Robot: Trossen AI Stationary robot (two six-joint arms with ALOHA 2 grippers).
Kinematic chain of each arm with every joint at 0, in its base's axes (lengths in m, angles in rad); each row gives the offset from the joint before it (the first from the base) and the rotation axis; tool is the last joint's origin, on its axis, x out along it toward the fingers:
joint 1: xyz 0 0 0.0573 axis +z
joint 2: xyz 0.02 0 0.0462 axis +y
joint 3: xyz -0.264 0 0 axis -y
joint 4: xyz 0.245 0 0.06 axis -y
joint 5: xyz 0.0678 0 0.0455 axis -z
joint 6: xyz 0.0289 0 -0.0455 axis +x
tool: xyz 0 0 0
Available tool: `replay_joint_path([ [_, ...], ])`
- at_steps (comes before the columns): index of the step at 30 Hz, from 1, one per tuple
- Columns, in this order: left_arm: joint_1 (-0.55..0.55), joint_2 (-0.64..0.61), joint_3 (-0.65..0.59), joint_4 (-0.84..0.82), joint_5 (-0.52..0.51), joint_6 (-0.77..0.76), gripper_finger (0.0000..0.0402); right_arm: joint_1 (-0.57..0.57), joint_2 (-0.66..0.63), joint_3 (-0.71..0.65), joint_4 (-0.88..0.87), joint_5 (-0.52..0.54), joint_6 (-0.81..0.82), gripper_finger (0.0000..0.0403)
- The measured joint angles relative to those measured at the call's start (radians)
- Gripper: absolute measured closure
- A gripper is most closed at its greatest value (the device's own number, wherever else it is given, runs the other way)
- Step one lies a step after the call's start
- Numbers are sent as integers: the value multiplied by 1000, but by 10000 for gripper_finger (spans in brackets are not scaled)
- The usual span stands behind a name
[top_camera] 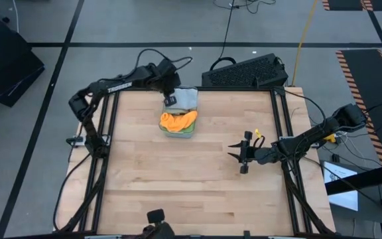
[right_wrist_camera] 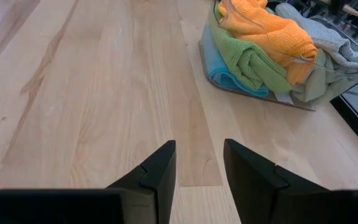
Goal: Fold microfiber towels
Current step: Put the folded gray towel into the bin
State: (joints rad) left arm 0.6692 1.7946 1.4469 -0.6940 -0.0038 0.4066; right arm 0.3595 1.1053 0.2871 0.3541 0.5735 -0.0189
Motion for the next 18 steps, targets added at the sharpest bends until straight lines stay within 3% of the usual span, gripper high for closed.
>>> replay_joint_path([
  [4,-39,-51,2,63,11,-9,387,0,0,0,0,0,0,277],
  [7,-70,-52,3,129,90,2,394,0,0,0,0,0,0,277],
  [13,-140,20,3,222,190,36,391,0,0,0,0,0,6,277],
  [18,-168,82,3,209,168,59,398,0,0,0,0,-1,14,283],
])
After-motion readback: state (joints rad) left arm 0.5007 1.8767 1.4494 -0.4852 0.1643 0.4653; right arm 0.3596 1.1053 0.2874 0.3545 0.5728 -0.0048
